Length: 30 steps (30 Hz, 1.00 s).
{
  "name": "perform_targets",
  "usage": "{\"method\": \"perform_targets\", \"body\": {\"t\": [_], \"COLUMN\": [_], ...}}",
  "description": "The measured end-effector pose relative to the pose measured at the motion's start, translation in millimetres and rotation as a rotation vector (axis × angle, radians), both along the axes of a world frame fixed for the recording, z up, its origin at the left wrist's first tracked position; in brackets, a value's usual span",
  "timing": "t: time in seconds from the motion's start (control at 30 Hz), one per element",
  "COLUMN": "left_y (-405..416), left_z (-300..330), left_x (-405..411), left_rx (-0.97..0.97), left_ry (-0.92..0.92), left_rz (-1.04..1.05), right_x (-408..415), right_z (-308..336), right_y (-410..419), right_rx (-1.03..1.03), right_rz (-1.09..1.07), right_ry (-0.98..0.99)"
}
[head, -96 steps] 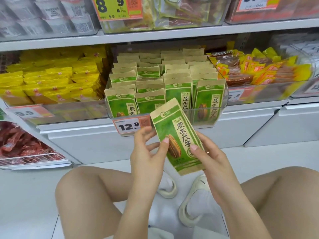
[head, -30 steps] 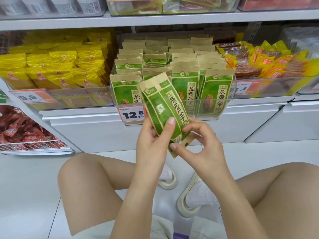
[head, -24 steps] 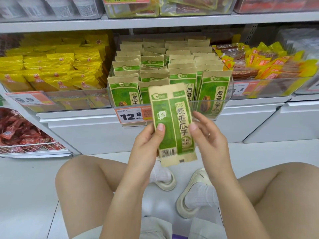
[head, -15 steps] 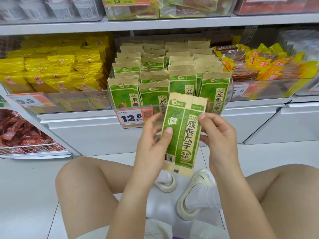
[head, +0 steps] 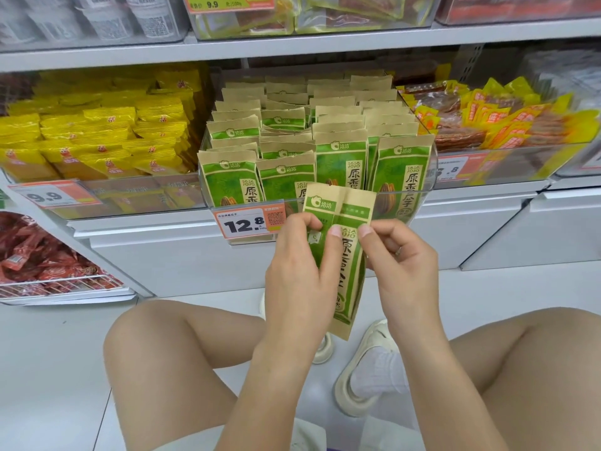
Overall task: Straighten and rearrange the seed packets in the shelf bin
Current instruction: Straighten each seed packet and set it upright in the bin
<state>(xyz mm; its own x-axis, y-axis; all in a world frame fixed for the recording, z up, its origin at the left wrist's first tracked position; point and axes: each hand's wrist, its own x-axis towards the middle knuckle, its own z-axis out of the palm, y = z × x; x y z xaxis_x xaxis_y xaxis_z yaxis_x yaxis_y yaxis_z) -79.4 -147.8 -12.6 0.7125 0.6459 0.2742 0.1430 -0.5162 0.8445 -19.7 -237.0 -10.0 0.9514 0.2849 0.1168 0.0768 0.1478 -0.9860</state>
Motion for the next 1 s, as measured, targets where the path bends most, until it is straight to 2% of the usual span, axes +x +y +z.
{"method": "perform_targets", "body": {"t": [0.3,0.4,0.57,0.7,0.83,1.0], "left_y": [0.6,1.3,4.1,3.7,2.3,5.5], "left_z": [-2.9,-2.7,0.1,4.0,9.1,8.6], "left_x": [4.7,5.2,1.5,-0.2,-3.7,-3.9], "left_rx": [-0.011,-0.124,-0.453,-0.684,-0.748,-0.789], "left_ry": [-0.009,-0.040,-0.113,-0.173,-0.166,-0.160], "left_rz": [-0.022,-0.020,-0.005,-0.138,-0.266,-0.243], "right_x": [2.8,3.7,3.0,2.4,0.3,-2.8], "right_z": [-0.9,0.6,3.0,3.6,7.1,11.1], "right_y": [-0.6,-2.9,-7.9,-8.6,-7.5,-5.2], "right_rx": [0.009,0.033,0.053,0.043,0.058,0.077], "right_rz": [-0.008,0.030,0.092,0.117,0.138,0.141], "right_ry": [0.002,0.030,0.106,0.159,0.191,0.178]}}
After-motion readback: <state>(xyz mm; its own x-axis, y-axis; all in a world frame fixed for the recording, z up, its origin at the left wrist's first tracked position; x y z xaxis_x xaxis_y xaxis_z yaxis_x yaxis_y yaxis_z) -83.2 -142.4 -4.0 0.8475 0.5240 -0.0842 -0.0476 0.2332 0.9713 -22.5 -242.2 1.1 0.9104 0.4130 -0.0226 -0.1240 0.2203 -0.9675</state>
